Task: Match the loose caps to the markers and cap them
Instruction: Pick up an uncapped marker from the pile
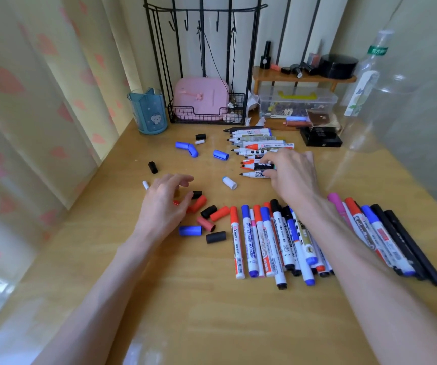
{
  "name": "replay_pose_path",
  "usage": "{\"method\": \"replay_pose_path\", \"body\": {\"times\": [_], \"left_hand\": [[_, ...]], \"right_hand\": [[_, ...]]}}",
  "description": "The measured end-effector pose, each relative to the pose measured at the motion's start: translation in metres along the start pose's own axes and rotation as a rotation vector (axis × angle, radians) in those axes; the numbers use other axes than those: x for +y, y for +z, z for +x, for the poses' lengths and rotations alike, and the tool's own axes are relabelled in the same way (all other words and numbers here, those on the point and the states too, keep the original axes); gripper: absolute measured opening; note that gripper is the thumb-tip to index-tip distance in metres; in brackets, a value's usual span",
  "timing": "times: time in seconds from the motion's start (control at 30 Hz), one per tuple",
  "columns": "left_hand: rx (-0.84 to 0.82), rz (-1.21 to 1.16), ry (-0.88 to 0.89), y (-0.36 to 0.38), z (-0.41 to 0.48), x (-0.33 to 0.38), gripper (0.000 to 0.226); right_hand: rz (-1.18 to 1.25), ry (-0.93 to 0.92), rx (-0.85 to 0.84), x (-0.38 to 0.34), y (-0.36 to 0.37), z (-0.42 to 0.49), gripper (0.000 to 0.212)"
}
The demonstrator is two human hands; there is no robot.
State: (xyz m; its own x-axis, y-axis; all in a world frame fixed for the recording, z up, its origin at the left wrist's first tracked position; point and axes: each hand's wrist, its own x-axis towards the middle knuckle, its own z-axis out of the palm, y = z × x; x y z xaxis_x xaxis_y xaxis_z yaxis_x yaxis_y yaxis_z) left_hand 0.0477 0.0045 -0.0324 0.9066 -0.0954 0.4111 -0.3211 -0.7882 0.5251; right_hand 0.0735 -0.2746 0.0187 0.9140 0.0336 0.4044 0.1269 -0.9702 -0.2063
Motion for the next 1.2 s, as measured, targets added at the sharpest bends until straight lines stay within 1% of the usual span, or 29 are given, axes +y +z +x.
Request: {"method": "replay_pose_path", "body": {"times": [0.1,0.17,0.3,0.43,0.5,0.53,0.57,0.63,0.67,0.77,0.9,1.1,1.2], "left_hand": [[0.015,0.165,-0.031,0.007,0.000,0.001,0.024],[0.014,0.201,-0.058,0.008,0.001,0.004,0.021],[0.026,0.148,-0.113,0.008,0.000,0.012,0.012],[0.060,0.097,-0.046,0.012,-0.007,0.013,0.011],[0.106,0.024,-0.027,0.009,-0.010,0.018,0.009],[0.110,-0.071,-0.024,0.006,-0.010,0.023,0.009],[0.083,-0.222,-0.033,0.003,-0.011,0.031,0.011],[-0.035,-0.513,-0.062,-0.002,-0.015,0.047,0.022],[-0.080,-0.571,-0.067,-0.003,-0.017,0.053,0.025],[-0.167,-0.568,-0.057,0.002,-0.022,0.059,0.020],[-0.226,-0.543,-0.006,0.003,-0.023,0.061,0.018],[-0.233,-0.587,-0.021,-0.001,-0.025,0.065,0.017],[-0.241,-0.566,0.018,-0.003,-0.025,0.067,0.019]], "right_hand": [[0.031,-0.047,0.019,-0.006,-0.007,-0.014,0.030],[0.061,-0.067,0.027,-0.006,-0.008,-0.026,0.029],[0.177,-0.093,0.045,-0.003,-0.008,-0.056,0.031],[0.227,-0.106,0.088,-0.001,-0.012,-0.079,0.030],[0.246,-0.094,0.115,-0.003,-0.017,-0.087,0.031],[0.255,-0.091,0.126,-0.004,-0.018,-0.090,0.031],[0.267,-0.093,0.132,-0.005,-0.019,-0.092,0.032],[0.309,-0.115,0.137,-0.006,-0.020,-0.096,0.034],[0.324,-0.129,0.134,-0.006,-0.019,-0.097,0.035],[0.300,-0.156,0.132,-0.003,-0.021,-0.100,0.037],[0.274,-0.175,0.143,-0.001,-0.023,-0.101,0.038],[0.248,-0.155,0.195,0.002,-0.023,-0.104,0.037],[0.210,-0.171,0.186,0.002,-0.022,-0.104,0.037]]}}
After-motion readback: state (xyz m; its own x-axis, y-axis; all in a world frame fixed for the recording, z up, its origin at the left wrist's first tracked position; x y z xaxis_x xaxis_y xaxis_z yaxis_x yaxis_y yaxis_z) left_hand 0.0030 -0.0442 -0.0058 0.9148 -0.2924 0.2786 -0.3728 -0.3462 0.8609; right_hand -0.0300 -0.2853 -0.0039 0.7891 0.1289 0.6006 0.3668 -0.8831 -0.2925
